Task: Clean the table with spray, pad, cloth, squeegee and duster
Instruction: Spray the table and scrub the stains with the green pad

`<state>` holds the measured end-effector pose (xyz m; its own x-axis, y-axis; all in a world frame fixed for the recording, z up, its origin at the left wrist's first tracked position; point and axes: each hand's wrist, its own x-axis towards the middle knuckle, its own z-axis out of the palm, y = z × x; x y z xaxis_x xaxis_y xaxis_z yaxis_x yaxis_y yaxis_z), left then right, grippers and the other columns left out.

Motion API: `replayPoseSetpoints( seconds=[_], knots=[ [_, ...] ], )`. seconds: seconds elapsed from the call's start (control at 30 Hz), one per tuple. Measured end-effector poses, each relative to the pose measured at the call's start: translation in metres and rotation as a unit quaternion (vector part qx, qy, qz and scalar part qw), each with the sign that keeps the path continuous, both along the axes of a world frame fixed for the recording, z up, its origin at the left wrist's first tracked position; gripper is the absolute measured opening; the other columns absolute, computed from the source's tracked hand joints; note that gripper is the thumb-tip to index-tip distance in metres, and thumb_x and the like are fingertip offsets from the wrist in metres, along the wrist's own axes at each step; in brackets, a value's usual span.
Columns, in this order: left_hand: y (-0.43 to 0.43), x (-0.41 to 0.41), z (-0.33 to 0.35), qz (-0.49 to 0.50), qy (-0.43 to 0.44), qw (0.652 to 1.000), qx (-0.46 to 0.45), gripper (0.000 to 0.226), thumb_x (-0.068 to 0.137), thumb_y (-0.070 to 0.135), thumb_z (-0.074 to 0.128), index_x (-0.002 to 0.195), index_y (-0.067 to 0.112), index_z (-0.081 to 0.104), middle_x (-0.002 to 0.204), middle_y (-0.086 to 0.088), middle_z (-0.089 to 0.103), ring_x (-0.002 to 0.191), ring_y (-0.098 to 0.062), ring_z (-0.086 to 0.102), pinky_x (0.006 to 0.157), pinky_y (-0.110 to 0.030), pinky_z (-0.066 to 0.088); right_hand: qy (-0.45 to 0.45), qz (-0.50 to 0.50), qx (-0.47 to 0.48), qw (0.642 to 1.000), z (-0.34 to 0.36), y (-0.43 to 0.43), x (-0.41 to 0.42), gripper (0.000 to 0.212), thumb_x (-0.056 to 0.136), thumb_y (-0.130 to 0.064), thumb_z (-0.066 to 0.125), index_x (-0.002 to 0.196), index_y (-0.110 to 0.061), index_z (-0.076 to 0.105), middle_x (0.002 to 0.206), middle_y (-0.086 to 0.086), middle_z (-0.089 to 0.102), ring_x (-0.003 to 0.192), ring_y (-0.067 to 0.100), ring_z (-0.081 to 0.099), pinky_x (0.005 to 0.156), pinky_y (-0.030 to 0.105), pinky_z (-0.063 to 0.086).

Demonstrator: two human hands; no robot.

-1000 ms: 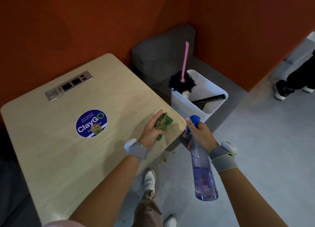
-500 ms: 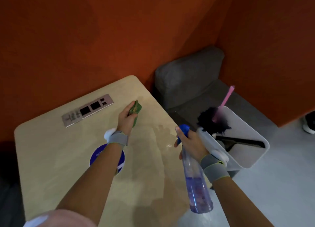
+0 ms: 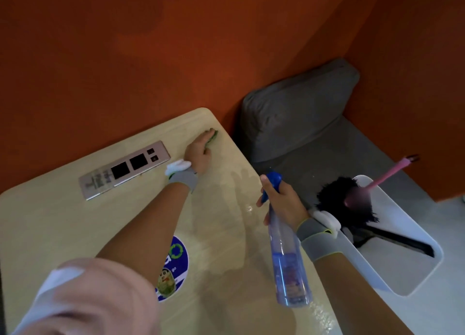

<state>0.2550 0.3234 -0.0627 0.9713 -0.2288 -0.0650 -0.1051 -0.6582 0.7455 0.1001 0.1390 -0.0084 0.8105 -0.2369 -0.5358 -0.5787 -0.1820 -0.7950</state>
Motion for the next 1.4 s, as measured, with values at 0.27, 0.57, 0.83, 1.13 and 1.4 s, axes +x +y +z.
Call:
replayPoseSetpoints(
  seconds=[0.27, 0.57, 0.83, 1.13, 1.4],
  knots=[
    [-0.06, -0.079, -0.007, -0.19, -0.027, 0.98, 0.045, 0.065, 0.076, 0.003, 0.03, 0.139, 0.005, 0.045, 0.145, -0.019, 0.042, 0.137, -0.035, 0.035, 0.114, -0.034, 0.018, 0.015, -0.018, 0.012, 1.0, 0.004, -0.026, -0.033, 0.047, 0.094, -0.052, 0.048, 0.094, -0.005, 0.053, 0.073, 0.01, 0.07, 0.043, 0.032, 0.059, 0.045, 0.037, 0.053],
    [-0.109, -0.181, -0.009, -0.296, -0.069, 0.951, 0.059, 0.061, 0.082, -0.007, 0.033, 0.142, 0.004, 0.04, 0.147, -0.018, 0.039, 0.14, -0.032, 0.031, 0.115, -0.034, 0.019, -0.002, -0.093, 0.022, 0.995, 0.012, -0.067, -0.132, 0.042, 0.098, -0.045, 0.047, 0.098, -0.004, 0.052, 0.084, 0.022, 0.066, 0.037, 0.029, 0.054, 0.049, 0.042, 0.053],
    [-0.126, -0.251, -0.018, -0.342, -0.119, 0.929, 0.077, 0.051, 0.076, -0.009, 0.037, 0.12, -0.003, 0.063, 0.119, -0.023, 0.063, 0.109, -0.042, 0.061, 0.085, -0.053, 0.053, 0.008, -0.107, 0.002, 0.994, 0.006, -0.081, -0.207, 0.049, 0.098, -0.044, 0.046, 0.099, 0.005, 0.055, 0.069, 0.011, 0.067, 0.052, 0.034, 0.058, 0.049, 0.035, 0.054],
    [-0.14, -0.336, -0.012, -0.404, -0.069, 0.911, 0.049, 0.049, 0.095, 0.025, 0.04, 0.138, 0.002, 0.045, 0.144, -0.02, 0.043, 0.135, -0.034, 0.039, 0.113, -0.038, 0.025, 0.018, -0.113, 0.004, 0.993, 0.002, -0.067, -0.281, 0.054, 0.095, -0.05, 0.048, 0.097, 0.003, 0.056, 0.073, 0.012, 0.069, 0.048, 0.038, 0.06, 0.05, 0.047, 0.057],
    [-0.08, -0.373, -0.015, -0.448, -0.085, 0.889, 0.037, 0.064, 0.102, 0.047, 0.022, 0.132, 0.0, 0.053, 0.138, -0.02, 0.05, 0.128, -0.036, 0.047, 0.107, -0.045, 0.036, 0.013, -0.093, 0.008, 0.996, 0.004, -0.052, -0.323, 0.05, 0.095, -0.051, 0.048, 0.096, -0.002, 0.057, 0.063, 0.003, 0.068, 0.05, 0.04, 0.059, 0.057, 0.055, 0.057]
  ],
)
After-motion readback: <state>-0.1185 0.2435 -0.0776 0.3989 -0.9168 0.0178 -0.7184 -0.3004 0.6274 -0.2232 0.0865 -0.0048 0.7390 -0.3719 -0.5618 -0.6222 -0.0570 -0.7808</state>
